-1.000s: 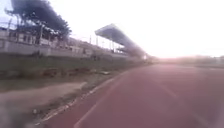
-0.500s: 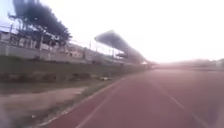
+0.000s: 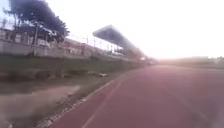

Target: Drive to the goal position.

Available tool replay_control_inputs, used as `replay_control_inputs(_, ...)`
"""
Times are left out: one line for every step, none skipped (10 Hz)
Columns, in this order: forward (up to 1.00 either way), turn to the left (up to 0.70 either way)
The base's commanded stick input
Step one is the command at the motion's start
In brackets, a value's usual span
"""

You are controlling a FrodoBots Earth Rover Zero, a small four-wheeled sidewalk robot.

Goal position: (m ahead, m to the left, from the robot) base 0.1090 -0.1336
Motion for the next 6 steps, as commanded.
replay_control_inputs(0.7,-0.1)
replay_control_inputs(0.7,-0.06)
replay_control_inputs(0.7,-0.03)
replay_control_inputs(0.7,0.0)
replay_control_inputs(0.7,0.0)
replay_control_inputs(0.7,0.0)
